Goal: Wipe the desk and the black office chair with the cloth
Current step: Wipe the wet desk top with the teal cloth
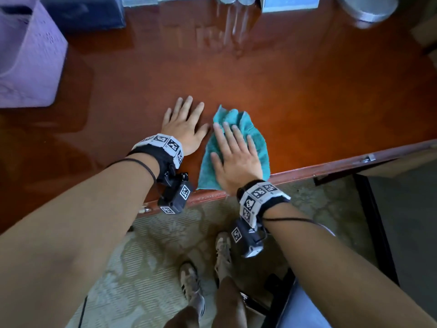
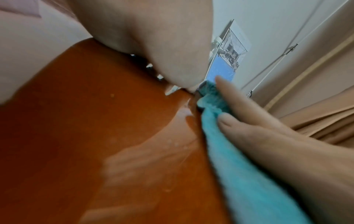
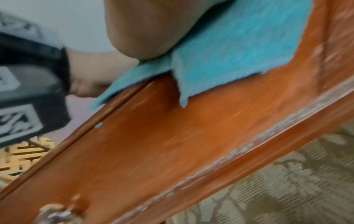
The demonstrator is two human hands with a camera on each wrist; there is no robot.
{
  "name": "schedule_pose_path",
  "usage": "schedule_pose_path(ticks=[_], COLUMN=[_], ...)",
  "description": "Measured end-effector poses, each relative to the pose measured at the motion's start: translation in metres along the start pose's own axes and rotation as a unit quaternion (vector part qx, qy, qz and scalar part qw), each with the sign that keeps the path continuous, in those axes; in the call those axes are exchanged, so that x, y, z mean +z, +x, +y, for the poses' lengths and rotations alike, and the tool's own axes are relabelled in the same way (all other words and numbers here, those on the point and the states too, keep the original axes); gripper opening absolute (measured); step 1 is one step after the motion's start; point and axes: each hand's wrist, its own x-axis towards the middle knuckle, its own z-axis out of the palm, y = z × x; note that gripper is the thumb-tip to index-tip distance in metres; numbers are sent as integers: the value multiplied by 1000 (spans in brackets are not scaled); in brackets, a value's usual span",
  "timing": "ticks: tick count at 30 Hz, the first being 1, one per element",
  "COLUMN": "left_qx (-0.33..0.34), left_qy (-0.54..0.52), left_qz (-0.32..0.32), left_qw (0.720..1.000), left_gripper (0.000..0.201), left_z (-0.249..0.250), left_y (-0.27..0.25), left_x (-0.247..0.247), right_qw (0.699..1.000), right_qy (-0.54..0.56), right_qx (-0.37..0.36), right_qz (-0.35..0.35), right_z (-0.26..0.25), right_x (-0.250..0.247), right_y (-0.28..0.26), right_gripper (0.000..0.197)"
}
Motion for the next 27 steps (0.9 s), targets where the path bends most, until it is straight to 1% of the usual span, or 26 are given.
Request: schedule_pose_path(ticks=[1, 2, 3, 4, 5, 6, 8, 9, 10, 11, 12, 14, 16, 17, 18, 19, 20, 22, 23, 24, 25, 26, 27], left_qx=[0, 1, 2, 2, 2, 0, -1, -1, -1, -1, -1, -5, -7, -8, -8, -7, -5, -5, -6, -7, -4, 3, 10], left_qy=[6, 16, 26, 31, 32, 35, 44, 47, 48, 50, 52, 46, 39, 31, 21, 13, 5, -15, -24, -29, -33, -35, -35], left_qz=[2, 2, -1, -8, -15, -21, -24, -23, -21, -18, -14, -8, -7, -10, -15, -18, -20, -20, -19, -17, -14, -14, -16], left_qw=[1000, 1000, 1000, 999, 999, 999, 999, 999, 999, 999, 999, 999, 999, 999, 1000, 1000, 1000, 1000, 1000, 999, 999, 999, 999], left_gripper=[61, 61, 61, 61, 61, 61, 61, 61, 60, 61, 61, 61, 61, 61, 62, 62, 62, 62, 62, 62, 62, 62, 62], left_z=[0, 0, 1, 1, 2, 2, 3, 3, 2, 2, 2, 3, 2, 2, 2, 1, 1, 1, 1, 1, 0, 0, -2], left_y=[-1, -1, -1, 0, 1, 1, 1, 0, -1, -1, -1, -1, 1, 1, 2, 2, 2, 2, 1, 1, 1, 1, 0], left_x=[1, 1, 1, 1, 2, 2, 2, 2, 3, 3, 3, 3, 2, 1, 0, -1, -3, -5, -6, -7, -8, -9, -11], right_qw=[1000, 999, 993, 978, 962, 952, 943, 940, 942, 951, 967, 992, 998, 999, 998, 994, 986, 958, 947, 939, 937, 939, 946], right_qy=[11, 11, -2, -17, -30, -35, -22, -19, -22, -32, -39, -32, -14, -8, -11, -18, -19, 7, 18, 22, 19, 13, 6], right_qx=[-13, 12, 73, 153, 222, 270, 323, 333, 325, 293, 240, 124, 57, 46, 60, 99, 158, 277, 315, 338, 345, 339, 317], right_qz=[12, 46, 95, 139, 156, 137, 79, 79, 85, 92, 79, 23, 5, 13, 27, 44, 56, 70, 69, 61, 55, 55, 60], right_z=[19, 42, 69, 96, 121, 137, 143, 131, 113, 91, 68, 36, 41, 56, 74, 93, 110, 131, 133, 129, 120, 106, 88], right_x=[-4, -6, -6, -7, -9, -15, -19, -17, -15, -13, -8, -2, -7, -11, -12, -13, -16, -23, -25, -26, -23, -20, -14], right_y=[0, 0, 0, -2, -5, -8, -7, -4, -1, 2, 3, -2, -6, -5, -5, -2, 1, 9, 13, 15, 18, 18, 18], right_gripper=[65, 69, 74, 77, 79, 79, 75, 73, 71, 70, 67, 60, 56, 55, 54, 53, 53, 53, 54, 55, 56, 57, 57])
